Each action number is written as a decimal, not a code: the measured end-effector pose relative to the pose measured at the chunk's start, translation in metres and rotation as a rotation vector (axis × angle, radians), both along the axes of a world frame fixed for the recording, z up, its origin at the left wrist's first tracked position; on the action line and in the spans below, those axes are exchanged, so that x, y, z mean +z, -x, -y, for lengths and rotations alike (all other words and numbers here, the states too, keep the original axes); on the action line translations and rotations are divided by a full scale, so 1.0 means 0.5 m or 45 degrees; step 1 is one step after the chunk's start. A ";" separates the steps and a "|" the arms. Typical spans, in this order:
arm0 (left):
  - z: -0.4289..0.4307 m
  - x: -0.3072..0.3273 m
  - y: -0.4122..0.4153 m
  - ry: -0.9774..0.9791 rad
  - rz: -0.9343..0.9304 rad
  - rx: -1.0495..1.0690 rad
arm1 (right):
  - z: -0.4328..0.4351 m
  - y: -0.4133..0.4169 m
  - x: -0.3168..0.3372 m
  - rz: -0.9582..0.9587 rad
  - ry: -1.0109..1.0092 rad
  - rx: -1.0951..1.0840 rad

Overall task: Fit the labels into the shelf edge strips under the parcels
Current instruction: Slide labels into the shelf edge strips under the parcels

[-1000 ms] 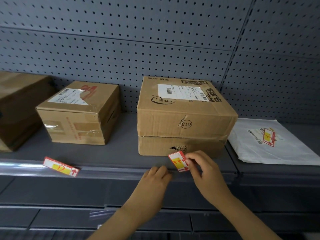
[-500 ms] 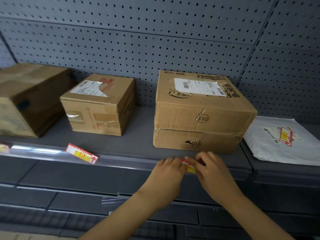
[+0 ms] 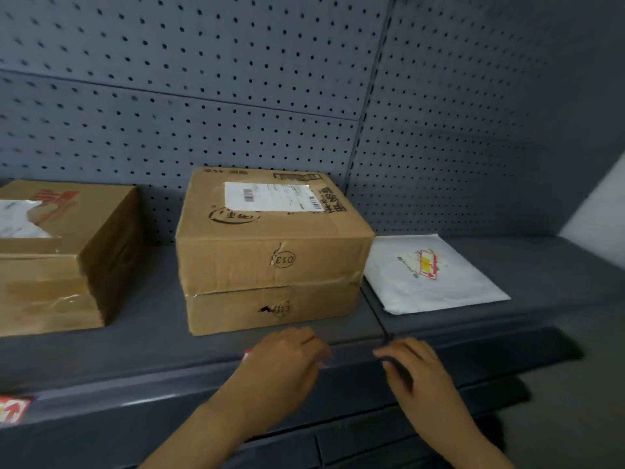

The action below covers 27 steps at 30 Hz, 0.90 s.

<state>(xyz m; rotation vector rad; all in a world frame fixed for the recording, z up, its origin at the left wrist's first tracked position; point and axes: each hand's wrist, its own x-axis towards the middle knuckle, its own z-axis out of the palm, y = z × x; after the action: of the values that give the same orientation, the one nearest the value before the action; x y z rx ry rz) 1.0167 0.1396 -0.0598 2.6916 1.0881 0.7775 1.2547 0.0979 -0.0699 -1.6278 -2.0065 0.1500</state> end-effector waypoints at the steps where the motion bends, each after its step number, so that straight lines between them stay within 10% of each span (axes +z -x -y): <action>1: -0.011 0.003 -0.026 0.002 0.006 -0.043 | 0.005 -0.025 0.003 -0.018 0.021 -0.039; 14: -0.230 0.036 -0.379 0.035 0.019 -0.217 | -0.233 -0.262 0.075 -0.618 0.122 -0.582; 27: -0.359 0.002 -0.417 0.014 0.020 -0.201 | -0.505 -0.319 0.039 -0.342 0.475 -0.843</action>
<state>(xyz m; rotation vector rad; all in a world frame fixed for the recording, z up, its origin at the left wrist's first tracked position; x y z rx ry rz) 1.2255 0.3188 -0.0585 2.7167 0.8606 0.7607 1.4143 0.3502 -0.0506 -2.2765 -1.2080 0.4822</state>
